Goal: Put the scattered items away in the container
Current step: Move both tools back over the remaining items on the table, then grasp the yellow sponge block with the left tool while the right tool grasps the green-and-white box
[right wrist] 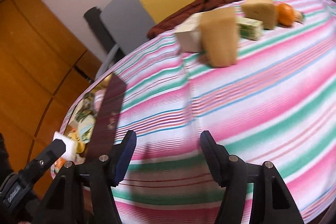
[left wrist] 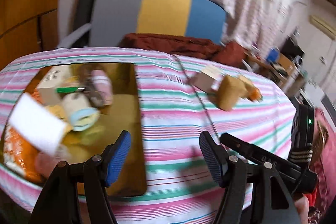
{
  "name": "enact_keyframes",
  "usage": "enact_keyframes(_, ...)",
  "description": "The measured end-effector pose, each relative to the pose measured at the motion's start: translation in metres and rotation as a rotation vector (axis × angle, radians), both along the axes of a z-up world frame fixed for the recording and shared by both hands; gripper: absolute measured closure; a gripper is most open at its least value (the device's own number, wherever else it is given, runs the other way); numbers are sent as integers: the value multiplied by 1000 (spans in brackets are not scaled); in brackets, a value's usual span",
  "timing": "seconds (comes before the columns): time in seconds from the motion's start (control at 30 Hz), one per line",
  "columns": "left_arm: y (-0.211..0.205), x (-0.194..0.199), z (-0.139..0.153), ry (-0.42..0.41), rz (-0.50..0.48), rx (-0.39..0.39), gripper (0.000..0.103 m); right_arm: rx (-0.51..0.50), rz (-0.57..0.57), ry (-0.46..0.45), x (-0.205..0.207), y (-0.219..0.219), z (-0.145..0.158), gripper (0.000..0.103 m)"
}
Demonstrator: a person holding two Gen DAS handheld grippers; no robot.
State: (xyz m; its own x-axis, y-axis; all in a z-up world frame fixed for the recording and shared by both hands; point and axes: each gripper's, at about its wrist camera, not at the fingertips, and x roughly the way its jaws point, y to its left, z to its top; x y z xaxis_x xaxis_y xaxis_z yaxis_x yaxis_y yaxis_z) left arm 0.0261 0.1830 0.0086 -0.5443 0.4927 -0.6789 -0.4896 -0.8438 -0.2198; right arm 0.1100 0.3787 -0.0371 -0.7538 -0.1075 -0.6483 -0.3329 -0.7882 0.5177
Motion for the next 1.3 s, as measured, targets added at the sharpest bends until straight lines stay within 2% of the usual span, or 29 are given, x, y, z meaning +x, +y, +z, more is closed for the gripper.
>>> enact_keyframes(0.17,42,4,-14,-49,-87,-35,35,45,-67,2,17,26,-2,38)
enact_keyframes(0.27,66,4,-22,-64,-131,-51,35,129,-120,1,26,41,-1,38)
enact_keyframes(0.5,123,0,-34,-29,-196,-104,34,241,-197,-30,31,90,-6,38)
enact_keyframes(0.93,208,-45,-43,-16,-228,-91,34,305,-154,-47,-7,144,-3,38)
enact_keyframes(1.3,240,-74,-54,57,-266,-135,33,235,-171,-37,-8,156,-13,38)
